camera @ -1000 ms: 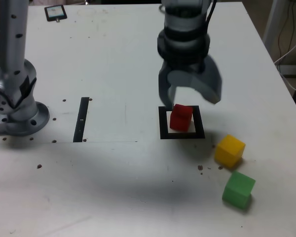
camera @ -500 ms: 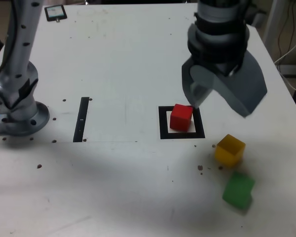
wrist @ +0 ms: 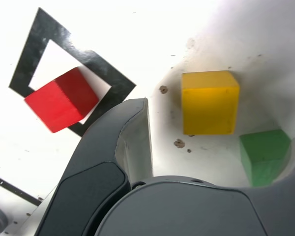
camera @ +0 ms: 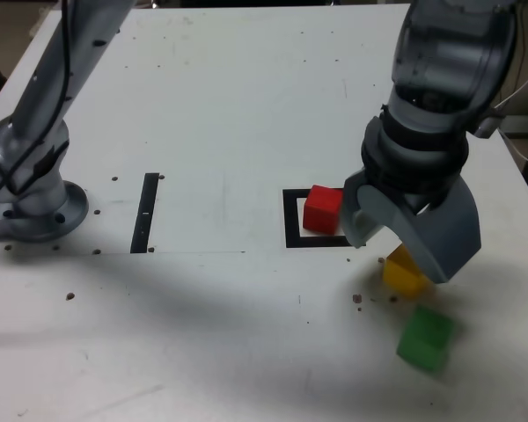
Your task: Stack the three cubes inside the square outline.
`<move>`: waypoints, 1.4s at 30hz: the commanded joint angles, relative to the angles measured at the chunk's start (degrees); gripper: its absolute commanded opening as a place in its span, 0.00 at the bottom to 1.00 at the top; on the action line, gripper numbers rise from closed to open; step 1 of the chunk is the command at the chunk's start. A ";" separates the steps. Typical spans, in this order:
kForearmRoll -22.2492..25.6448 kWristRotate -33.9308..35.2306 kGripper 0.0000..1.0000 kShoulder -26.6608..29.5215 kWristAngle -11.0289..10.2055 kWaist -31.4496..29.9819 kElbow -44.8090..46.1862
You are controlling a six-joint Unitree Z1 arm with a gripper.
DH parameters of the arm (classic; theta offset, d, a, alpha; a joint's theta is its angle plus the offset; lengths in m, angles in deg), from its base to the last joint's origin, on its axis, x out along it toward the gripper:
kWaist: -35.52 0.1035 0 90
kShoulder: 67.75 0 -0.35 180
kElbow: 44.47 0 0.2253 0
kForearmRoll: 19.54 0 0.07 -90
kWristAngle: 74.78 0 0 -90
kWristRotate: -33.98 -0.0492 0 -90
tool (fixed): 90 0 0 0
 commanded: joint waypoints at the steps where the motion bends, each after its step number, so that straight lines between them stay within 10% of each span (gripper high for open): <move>1: -0.60 -0.08 0.96 -0.85 0.33 0.00 -0.15; 18: -3.03 2.37 0.88 -2.69 -2.68 0.04 0.74; 28: -4.02 2.44 0.82 -3.47 -0.82 0.40 1.53; 42: -3.04 3.40 0.48 -4.61 0.84 1.23 1.06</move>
